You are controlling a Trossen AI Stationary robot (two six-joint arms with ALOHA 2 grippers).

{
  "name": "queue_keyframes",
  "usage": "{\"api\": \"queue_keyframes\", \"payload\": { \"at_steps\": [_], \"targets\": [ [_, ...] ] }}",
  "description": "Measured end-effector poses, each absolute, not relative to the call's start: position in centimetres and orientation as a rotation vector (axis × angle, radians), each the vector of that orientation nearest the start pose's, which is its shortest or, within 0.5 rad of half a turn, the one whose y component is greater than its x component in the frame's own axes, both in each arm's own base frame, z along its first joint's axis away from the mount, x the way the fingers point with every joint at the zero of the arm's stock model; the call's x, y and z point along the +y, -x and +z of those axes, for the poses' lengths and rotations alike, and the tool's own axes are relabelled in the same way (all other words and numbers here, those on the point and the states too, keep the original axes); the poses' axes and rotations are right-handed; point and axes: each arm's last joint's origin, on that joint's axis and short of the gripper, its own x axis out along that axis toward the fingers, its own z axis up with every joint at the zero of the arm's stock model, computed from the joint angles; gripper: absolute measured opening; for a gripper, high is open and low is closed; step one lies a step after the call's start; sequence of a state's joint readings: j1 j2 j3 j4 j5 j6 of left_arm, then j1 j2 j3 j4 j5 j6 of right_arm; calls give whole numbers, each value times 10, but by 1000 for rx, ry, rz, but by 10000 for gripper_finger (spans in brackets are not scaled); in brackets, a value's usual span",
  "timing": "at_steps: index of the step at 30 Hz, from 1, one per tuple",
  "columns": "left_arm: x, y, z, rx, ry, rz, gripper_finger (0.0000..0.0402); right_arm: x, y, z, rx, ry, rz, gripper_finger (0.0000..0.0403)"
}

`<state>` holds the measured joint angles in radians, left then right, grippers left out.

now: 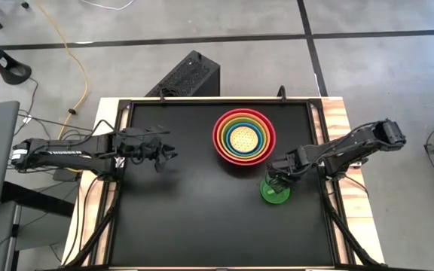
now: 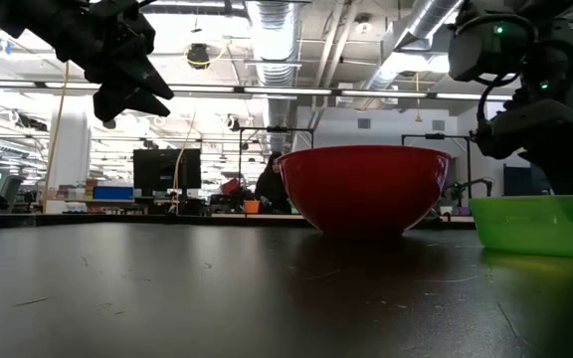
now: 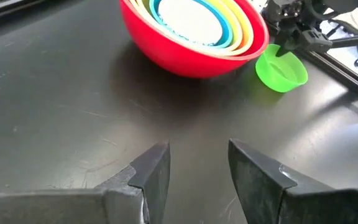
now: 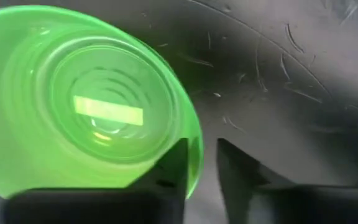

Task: Nest bowls inside each other
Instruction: Stack the green bowl on top of the light orange bowl

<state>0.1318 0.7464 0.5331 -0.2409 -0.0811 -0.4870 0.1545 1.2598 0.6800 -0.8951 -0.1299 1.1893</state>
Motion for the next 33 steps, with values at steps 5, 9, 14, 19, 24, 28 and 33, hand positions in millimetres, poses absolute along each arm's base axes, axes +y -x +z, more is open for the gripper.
{"api": "queue_keyframes", "payload": {
  "at_steps": [5, 9, 14, 19, 24, 28, 33],
  "targets": [
    [24, -163, 247, 395, 489, 316, 151, 28, -184, 175, 1420, -933, -674, 32],
    [23, -163, 247, 399, 497, 298, 151, 29, -187, 181, 1438, -955, -627, 14],
    [23, -163, 246, 415, 500, 289, 151, 35, -200, 213, 1457, -1002, -477, 10],
    [23, -163, 246, 417, 500, 289, 151, 38, -211, 271, 1400, -985, -394, 4],
    [23, -163, 246, 418, 491, 286, 151, 21, -217, 326, 1202, -901, -459, 4],
    [23, -163, 246, 417, 470, 288, 151, -7, -223, 349, 1002, -860, -548, 4],
    [23, -163, 247, 410, 461, 287, 151, -49, -232, 347, 904, -847, -632, 4]
  ]
}}
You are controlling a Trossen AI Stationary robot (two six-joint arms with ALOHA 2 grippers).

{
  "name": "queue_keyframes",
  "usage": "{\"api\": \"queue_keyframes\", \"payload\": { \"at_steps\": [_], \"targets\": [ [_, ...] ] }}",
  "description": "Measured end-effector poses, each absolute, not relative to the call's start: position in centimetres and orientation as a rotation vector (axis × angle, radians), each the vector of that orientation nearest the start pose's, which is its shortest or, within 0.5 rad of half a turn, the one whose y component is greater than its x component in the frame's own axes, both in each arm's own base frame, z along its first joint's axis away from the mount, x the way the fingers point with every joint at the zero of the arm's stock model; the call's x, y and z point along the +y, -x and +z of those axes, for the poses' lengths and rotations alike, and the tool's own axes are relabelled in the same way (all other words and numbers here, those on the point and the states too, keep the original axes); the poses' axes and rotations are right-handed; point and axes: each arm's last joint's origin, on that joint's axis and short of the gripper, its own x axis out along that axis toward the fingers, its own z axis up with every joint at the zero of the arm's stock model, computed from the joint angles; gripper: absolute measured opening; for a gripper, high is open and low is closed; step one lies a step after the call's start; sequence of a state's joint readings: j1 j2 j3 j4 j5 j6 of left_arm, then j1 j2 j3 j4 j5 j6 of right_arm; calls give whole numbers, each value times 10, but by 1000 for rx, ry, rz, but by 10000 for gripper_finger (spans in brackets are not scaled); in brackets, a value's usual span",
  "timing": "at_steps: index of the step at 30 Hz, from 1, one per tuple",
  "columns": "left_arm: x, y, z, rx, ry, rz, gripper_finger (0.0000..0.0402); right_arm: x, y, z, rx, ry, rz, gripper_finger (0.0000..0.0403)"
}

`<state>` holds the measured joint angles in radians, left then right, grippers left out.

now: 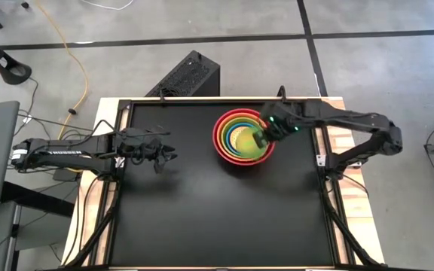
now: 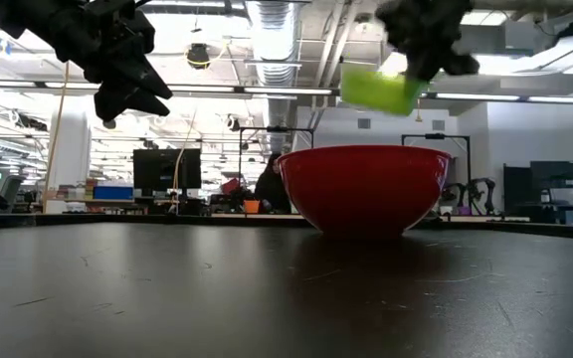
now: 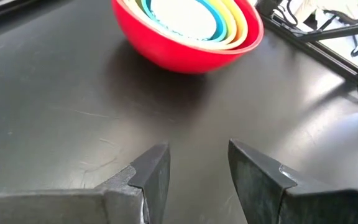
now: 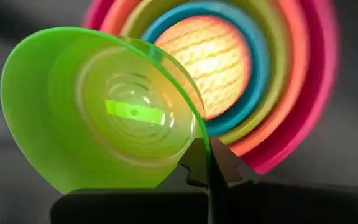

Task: Nest bowls inside each other
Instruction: Stack the green bowl on top of the light orange bowl

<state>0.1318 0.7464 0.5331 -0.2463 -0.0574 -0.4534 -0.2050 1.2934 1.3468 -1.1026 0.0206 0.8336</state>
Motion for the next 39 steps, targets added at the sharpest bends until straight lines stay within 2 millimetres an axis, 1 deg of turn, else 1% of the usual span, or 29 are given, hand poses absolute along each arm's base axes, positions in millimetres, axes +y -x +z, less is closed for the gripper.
{"api": "queue_keyframes", "payload": {
  "at_steps": [2, 5, 8, 12, 16, 21, 26, 34, 39],
  "targets": [
    [23, -163, 247, 406, 461, 286, 151, -66, -236, 340, 919, -829, -678, 4],
    [23, -164, 248, 400, 465, 282, 151, -89, -247, 327, 937, -815, -710, 3],
    [23, -164, 248, 398, 483, 276, 151, -106, -259, 311, 979, -812, -697, 3],
    [22, -164, 248, 399, 506, 266, 151, -124, -267, 290, 1062, -800, -712, 3],
    [22, -164, 248, 398, 512, 265, 151, -137, -271, 279, 1094, -805, -705, 3],
    [22, -164, 248, 397, 522, 268, 151, -146, -275, 269, 1112, -812, -712, 3],
    [22, -164, 248, 396, 531, 270, 151, -149, -280, 260, 1135, -812, -710, 4],
    [22, -164, 248, 397, 532, 265, 151, -149, -281, 260, 1132, -804, -703, 9],
    [22, -164, 248, 399, 524, 262, 151, -149, -281, 261, 1124, -816, -714, 35]
  ]
}}
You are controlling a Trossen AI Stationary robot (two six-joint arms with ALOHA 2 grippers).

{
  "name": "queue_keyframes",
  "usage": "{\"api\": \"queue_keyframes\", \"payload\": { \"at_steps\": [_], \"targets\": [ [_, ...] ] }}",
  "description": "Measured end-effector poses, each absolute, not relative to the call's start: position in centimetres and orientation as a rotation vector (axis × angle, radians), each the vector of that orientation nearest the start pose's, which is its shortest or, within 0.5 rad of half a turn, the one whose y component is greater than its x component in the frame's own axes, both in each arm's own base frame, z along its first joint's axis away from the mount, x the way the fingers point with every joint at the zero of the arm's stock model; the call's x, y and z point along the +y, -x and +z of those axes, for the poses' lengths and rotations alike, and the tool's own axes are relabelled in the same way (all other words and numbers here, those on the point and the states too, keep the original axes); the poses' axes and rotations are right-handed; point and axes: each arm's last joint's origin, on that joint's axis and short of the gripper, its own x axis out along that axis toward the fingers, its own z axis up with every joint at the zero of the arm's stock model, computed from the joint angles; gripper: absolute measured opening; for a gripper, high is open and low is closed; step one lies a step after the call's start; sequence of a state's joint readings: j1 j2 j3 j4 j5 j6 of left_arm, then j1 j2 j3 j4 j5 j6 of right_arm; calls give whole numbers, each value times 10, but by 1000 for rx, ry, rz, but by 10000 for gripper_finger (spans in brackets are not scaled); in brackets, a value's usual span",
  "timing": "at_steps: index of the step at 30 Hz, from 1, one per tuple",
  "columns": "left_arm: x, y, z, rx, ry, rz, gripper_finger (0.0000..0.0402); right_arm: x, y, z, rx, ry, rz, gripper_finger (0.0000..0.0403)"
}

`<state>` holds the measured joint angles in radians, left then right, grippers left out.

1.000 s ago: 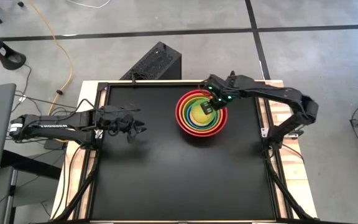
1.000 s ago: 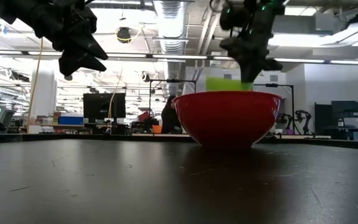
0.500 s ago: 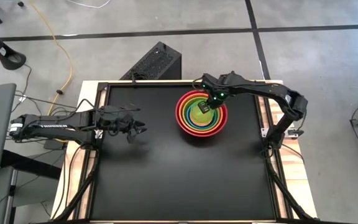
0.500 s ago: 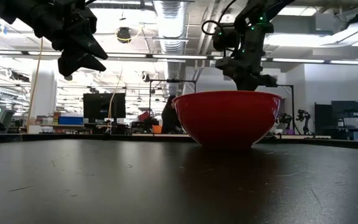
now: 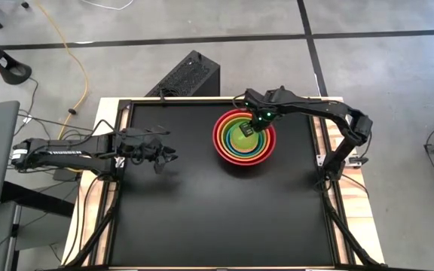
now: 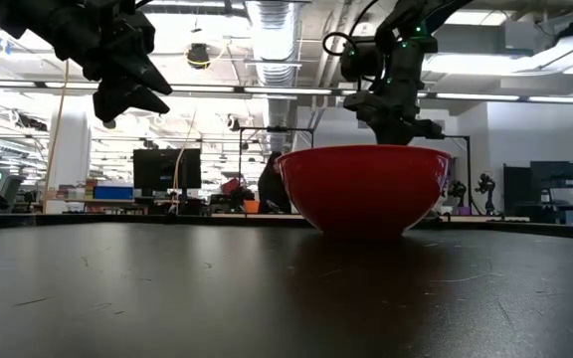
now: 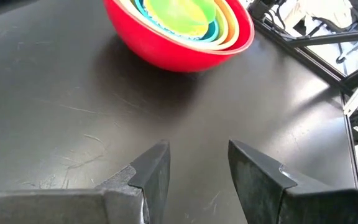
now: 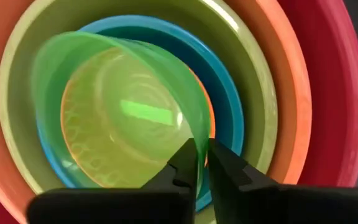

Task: Nest bowls inside each other
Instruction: Stack the green bowl on top of the light orange bowl, then return to Home Position

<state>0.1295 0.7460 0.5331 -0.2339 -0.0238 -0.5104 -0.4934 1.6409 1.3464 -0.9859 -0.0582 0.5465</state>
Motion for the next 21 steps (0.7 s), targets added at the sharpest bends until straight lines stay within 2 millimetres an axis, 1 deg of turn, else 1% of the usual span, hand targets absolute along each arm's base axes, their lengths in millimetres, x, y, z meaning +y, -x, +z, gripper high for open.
{"api": "queue_keyframes", "payload": {
  "at_steps": [15, 18, 21],
  "targets": [
    [22, -164, 248, 402, 498, 254, 151, -149, -279, 262, 1124, -819, -721, 158],
    [22, -164, 248, 403, 500, 243, 151, -146, -274, 272, 1092, -818, -711, 179],
    [21, -164, 251, 375, 503, 221, 151, -135, -269, 290, 1031, -822, -650, 192]
  ]
}}
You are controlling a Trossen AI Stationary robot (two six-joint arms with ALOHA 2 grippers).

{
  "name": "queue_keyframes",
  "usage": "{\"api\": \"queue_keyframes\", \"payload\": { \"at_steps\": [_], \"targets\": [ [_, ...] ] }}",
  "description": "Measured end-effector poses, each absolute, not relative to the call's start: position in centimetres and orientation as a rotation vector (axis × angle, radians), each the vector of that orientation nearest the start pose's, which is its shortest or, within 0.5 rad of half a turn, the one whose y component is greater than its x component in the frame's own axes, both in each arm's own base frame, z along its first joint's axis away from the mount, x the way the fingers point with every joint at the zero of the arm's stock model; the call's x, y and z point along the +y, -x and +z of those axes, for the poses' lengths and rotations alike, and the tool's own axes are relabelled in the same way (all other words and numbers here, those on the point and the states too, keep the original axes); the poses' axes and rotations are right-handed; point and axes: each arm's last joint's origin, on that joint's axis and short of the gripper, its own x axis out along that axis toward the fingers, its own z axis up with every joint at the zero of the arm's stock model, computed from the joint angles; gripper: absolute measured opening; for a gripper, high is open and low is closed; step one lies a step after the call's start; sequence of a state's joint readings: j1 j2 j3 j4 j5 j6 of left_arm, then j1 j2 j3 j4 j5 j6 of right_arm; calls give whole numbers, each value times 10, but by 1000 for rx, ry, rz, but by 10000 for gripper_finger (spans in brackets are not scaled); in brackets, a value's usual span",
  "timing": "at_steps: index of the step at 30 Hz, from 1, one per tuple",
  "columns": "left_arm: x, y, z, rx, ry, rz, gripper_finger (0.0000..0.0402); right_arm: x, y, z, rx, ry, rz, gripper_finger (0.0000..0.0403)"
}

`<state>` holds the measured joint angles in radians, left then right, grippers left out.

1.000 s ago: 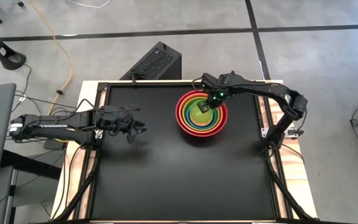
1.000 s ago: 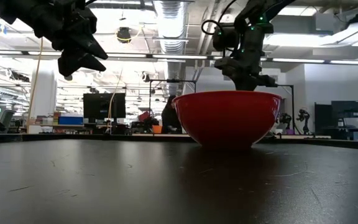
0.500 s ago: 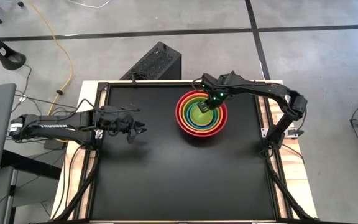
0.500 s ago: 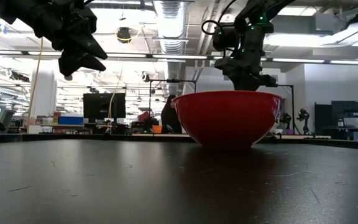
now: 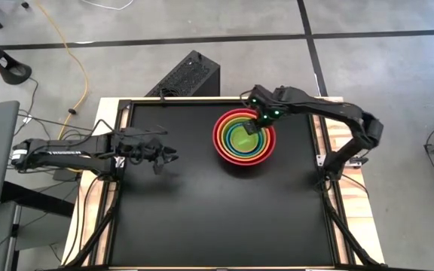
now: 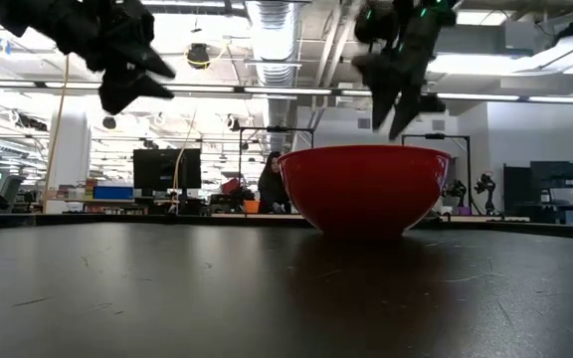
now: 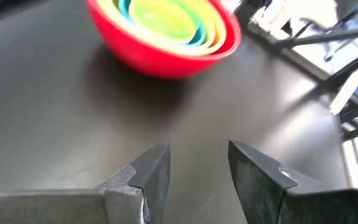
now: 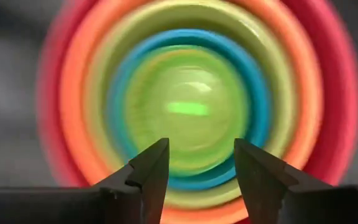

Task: Nest bowls inside each other
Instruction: Return to Home Position

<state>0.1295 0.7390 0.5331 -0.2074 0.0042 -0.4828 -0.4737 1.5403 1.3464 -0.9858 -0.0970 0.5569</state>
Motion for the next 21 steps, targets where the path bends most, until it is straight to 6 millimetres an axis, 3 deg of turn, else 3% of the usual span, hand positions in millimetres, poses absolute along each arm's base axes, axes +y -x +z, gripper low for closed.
{"api": "queue_keyframes", "payload": {
  "at_steps": [4, 9, 12, 15, 21],
  "targets": [
    [21, -162, 263, 268, 489, 185, 151, -104, -262, 319, 930, -772, -548, 197],
    [19, -153, 284, 91, 427, 138, 151, -49, -262, 352, 787, -677, -329, 193],
    [18, -143, 292, 22, 376, 123, 151, -17, -263, 364, 715, -714, -244, 190],
    [16, -131, 299, -30, 329, 106, 151, 10, -266, 365, 701, -745, -216, 185],
    [14, -110, 300, -28, 273, 105, 151, 56, -289, 350, 715, -607, -99, 154]
  ]
}}
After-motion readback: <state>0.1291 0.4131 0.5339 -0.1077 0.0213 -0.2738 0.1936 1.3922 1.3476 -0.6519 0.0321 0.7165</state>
